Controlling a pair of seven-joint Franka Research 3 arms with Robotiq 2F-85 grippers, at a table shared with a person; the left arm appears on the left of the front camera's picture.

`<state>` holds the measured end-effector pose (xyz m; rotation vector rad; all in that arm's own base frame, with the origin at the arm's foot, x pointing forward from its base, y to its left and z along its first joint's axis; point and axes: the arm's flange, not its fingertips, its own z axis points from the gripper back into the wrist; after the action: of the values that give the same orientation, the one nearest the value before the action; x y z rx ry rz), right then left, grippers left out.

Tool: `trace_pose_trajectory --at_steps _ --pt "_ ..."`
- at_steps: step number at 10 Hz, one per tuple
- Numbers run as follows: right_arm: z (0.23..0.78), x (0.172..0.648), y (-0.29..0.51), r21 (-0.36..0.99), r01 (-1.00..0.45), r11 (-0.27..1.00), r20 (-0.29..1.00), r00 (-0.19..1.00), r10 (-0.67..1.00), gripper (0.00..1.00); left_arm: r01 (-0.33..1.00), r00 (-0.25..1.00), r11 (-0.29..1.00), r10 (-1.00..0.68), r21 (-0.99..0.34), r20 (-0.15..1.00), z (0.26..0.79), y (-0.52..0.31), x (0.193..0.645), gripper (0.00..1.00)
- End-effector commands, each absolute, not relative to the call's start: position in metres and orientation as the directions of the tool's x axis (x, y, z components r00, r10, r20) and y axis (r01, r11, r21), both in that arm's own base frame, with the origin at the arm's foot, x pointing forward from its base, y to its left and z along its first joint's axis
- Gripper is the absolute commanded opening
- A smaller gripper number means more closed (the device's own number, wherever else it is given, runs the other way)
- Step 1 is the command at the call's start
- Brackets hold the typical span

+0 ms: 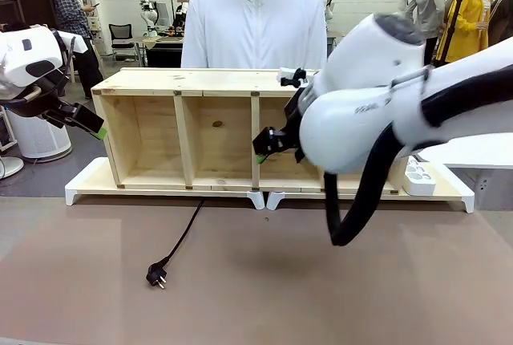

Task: Perform cable management.
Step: When the cord part of the Power Cable appears at the lower middle area of the table and stops, grasp the cord part of the Power Cable.

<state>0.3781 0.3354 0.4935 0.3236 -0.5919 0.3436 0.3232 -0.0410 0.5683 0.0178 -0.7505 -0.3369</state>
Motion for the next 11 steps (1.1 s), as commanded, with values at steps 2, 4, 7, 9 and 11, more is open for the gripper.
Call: trace_pose_trajectory --at_steps 2,4,7,9,11 --pt "0.465 0.381 0.404 0.198 -0.315 0.928 0.497 0.848 0.182 1.00 0.288 0.683 0.949 -0.299 0.130 0.667 0.568 -0.040 0.323 1.00" --pt "0.447 0.384 0.438 0.131 -0.245 0.961 0.434 0.885 0.167 1.00 0.288 0.683 0.949 -0.299 0.130 0.667 0.568 -0.040 0.323 1.00" --pt "0.424 0.390 0.478 0.055 -0.155 0.986 0.379 0.917 0.123 1.00 0.288 0.683 0.949 -0.299 0.130 0.667 0.568 -0.040 0.323 1.00" --pt "0.409 0.393 0.504 0.019 -0.136 0.990 0.338 0.933 0.122 1.00 0.288 0.683 0.949 -0.299 0.130 0.667 0.568 -0.040 0.323 1.00" --pt "0.397 0.399 0.533 0.021 -0.158 0.987 0.312 0.939 0.144 1.00 0.288 0.683 0.949 -0.299 0.130 0.667 0.568 -0.040 0.323 1.00"
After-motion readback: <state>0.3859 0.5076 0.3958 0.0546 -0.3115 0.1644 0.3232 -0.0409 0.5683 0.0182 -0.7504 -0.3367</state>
